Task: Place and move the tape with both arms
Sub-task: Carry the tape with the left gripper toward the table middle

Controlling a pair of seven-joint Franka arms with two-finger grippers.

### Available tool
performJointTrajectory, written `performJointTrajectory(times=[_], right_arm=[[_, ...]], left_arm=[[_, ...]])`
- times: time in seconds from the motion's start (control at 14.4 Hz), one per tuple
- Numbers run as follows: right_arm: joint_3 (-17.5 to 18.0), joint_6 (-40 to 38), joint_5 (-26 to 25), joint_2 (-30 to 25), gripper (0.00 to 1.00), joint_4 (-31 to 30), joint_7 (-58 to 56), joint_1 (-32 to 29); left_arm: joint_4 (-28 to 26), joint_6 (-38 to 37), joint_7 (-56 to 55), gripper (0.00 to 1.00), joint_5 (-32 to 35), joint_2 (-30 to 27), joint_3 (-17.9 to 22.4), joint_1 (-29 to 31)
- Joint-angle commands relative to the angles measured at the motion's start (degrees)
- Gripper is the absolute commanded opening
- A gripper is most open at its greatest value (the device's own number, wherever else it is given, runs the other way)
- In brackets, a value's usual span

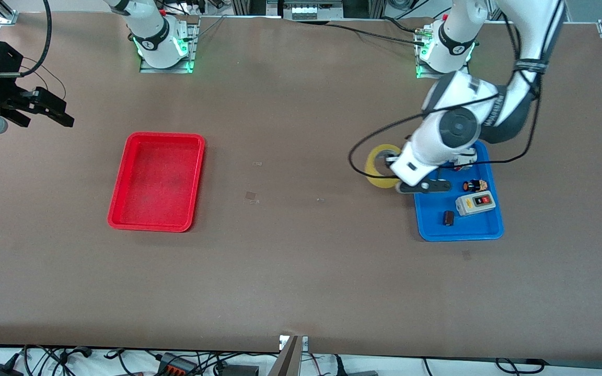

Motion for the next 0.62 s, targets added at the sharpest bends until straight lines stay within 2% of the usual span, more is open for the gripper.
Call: performJointTrajectory(times=[0.0, 0.21, 0.42, 0.55], right_arm=[[-0.1, -0.7, 1.0, 0.0, 0.99, 0.5, -0.9, -0.3], [0.1, -0.3, 1.0, 0.0, 0.98, 0.3, -0.5, -0.2], [0.3, 2.4, 1.0, 0.3, 0.98, -0.7, -0.3, 1.7], [0.3, 4.0, 1.0, 0.7, 0.98, -1.6, -0.3, 3.2]], left_arm=[[9.1, -1.1, -9.1, 0.21, 0.0, 6.6, 0.1, -7.4], [16.5, -1.1, -18.0, 0.21, 1.6, 13.5, 0.5, -14.9], [22.5, -0.9, -25.6, 0.21, 5.6, 19.9, 0.5, -20.0], [25.9, -0.7, -27.9, 0.21, 5.9, 23.2, 0.6, -22.1]])
